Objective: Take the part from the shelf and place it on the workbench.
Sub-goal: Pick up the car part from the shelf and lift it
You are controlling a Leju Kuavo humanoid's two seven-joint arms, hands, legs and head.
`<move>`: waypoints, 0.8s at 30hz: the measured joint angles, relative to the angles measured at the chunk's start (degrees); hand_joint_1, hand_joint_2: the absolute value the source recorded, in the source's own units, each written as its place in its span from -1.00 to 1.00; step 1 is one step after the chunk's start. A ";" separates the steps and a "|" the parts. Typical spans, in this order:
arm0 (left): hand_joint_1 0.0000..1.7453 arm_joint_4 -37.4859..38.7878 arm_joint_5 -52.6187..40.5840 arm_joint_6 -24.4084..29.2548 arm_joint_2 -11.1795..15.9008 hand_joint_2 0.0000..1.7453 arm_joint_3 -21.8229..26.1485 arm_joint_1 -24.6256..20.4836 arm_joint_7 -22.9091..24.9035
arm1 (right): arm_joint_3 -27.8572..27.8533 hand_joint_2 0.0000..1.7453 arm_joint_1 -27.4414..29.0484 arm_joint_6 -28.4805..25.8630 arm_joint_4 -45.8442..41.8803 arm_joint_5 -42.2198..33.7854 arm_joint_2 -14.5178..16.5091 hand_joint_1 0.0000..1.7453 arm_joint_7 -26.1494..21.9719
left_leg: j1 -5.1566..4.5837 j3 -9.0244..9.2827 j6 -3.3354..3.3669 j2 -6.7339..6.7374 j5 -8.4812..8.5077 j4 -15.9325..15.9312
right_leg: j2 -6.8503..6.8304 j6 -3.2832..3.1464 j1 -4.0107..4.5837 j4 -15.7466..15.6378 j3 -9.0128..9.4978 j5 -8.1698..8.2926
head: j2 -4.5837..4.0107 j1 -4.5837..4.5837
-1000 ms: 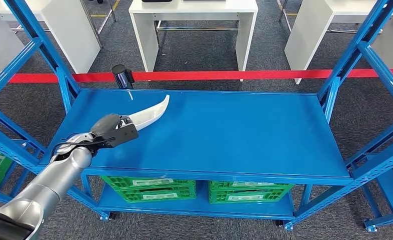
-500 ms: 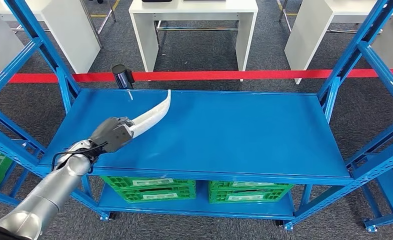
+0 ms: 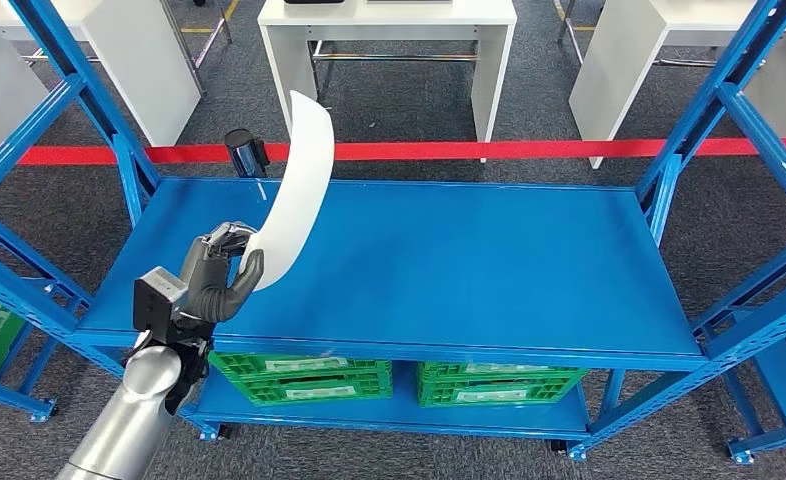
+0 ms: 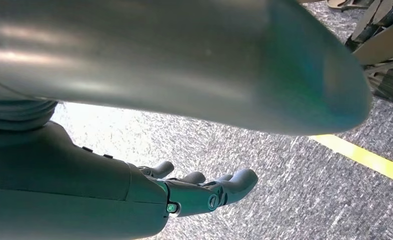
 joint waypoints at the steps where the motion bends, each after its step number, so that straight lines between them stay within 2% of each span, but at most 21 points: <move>1: 1.00 -2.41 1.20 -0.68 -0.57 1.00 -0.02 1.22 -0.36 | -0.03 -1.00 0.01 0.01 0.00 -0.02 -0.01 -1.00 0.01 | 0.00 0.01 0.01 -0.01 -0.01 0.00 | 0.00 0.01 0.00 -0.01 0.00 -0.01 | 0.00 0.01; 8: 1.00 -15.69 8.17 -9.64 -4.40 1.00 -1.18 7.57 -3.35 | -0.30 -1.00 -0.04 0.02 0.00 -0.19 -0.04 -1.00 0.13 | -0.01 -0.01 0.10 -0.01 -0.07 0.00 | -0.01 0.09 0.00 -0.03 0.03 -0.06 | 0.00 0.00; 17: 1.00 -24.44 7.71 -18.90 -7.50 1.00 -5.50 10.47 -4.70 | -0.38 -1.00 -0.24 0.03 0.00 0.22 -0.03 -1.00 0.78 | -0.02 0.01 0.12 -0.02 -0.09 0.00 | -0.02 0.10 0.00 -0.05 0.08 -0.06 | -0.01 0.01; 22: 1.00 -25.58 7.66 -20.07 -8.87 1.00 -7.32 9.73 -4.69 | -0.38 -1.00 -0.37 0.26 0.00 0.72 0.08 -1.00 2.03 | -0.38 -0.11 0.91 -0.01 -0.18 0.44 | -0.02 0.77 -0.44 -0.40 0.18 0.36 | 0.00 -0.03; 24: 1.00 -25.52 8.19 -20.23 -9.42 1.00 -8.00 8.91 -4.70 | -0.38 -1.00 -0.57 0.36 0.00 1.07 0.02 -1.00 2.82 | -0.05 0.30 1.33 0.05 0.72 -0.52 | -0.03 1.21 -0.32 -0.51 0.27 0.43 | 0.00 0.01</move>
